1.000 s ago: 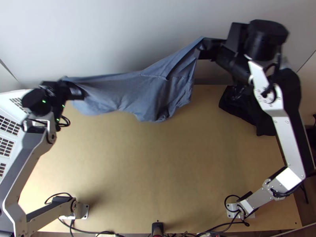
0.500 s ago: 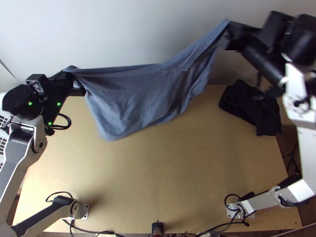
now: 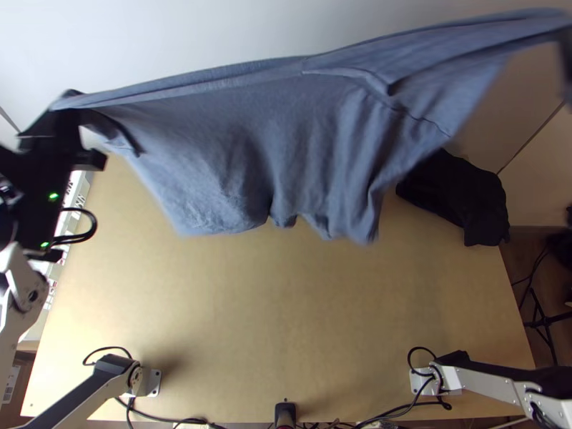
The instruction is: Fold the t-shirt
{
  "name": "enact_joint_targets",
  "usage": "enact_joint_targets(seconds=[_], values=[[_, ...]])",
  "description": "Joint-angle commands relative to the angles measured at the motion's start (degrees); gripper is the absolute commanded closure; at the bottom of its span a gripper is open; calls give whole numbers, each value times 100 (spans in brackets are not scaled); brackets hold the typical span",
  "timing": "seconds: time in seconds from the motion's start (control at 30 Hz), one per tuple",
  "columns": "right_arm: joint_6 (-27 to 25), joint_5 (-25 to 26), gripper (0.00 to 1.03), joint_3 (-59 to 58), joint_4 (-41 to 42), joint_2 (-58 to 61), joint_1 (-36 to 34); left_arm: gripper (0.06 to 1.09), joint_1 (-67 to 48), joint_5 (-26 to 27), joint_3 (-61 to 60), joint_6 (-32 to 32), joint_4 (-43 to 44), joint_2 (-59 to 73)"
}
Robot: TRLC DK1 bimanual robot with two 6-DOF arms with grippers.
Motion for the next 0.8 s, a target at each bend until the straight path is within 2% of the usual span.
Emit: enact_joint_targets(seconds=[0.0, 0.17, 0.3, 0.47, 0.63, 0.77], values=[[154, -41, 100, 25, 237, -664, -454, 105, -257, -145, 84, 4, 298, -509], [497, -533, 100, -142, -71, -963, -541, 105, -1110, -118, 40, 153, 69, -922], [690, -841, 100, -195, -335, -1130, -524, 105, -1312, -118, -74, -22, -265, -1194], [673, -841, 100, -72, -554, -1279, -506, 105, -1312, -127, -232, -49, -308, -1467], [524, -841, 100, -1039, -660, -1560, -489, 105, -1312, -127, -821, -145, -229, -1590], [154, -832, 100, -1654, -686, -1560, -497, 105, -1312, -127, -1515, -102, -18, -1511]])
